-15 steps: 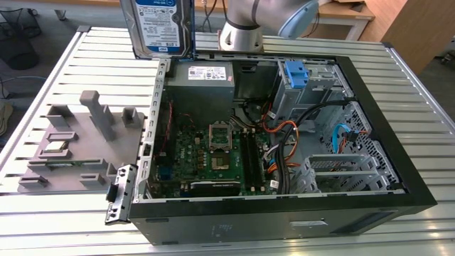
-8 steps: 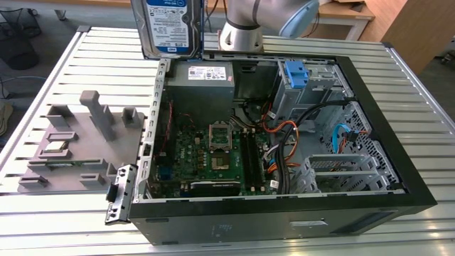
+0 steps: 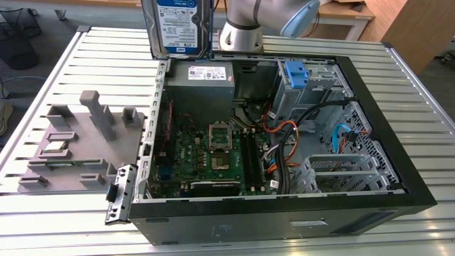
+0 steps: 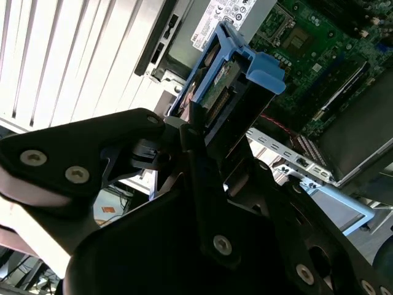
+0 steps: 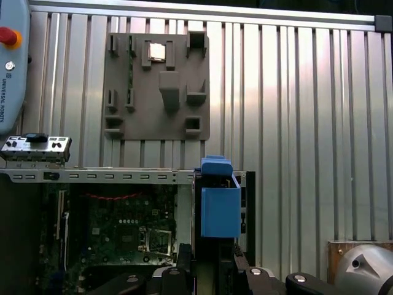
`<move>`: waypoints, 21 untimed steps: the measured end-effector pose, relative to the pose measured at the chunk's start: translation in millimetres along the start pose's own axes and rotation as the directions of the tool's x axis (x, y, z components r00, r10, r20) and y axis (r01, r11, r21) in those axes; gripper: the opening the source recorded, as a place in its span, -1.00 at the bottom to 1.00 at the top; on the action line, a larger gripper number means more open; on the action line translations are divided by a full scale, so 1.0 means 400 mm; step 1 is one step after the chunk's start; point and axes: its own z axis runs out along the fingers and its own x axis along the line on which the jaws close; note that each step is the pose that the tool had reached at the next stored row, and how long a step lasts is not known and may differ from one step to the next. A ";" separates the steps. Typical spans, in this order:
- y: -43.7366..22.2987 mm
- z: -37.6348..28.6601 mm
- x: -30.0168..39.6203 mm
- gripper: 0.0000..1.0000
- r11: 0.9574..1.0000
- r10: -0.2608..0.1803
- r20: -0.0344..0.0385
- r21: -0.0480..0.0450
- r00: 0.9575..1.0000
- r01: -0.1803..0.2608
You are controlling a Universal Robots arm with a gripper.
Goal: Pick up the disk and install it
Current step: 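Pick up the disk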
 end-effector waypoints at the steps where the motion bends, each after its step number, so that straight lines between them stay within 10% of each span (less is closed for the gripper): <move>1: -0.005 0.000 0.000 -0.30 1.000 0.000 0.000 0.000 1.000 0.000; 21: -0.097 -0.006 0.000 -0.30 1.000 0.000 0.000 0.000 1.000 0.000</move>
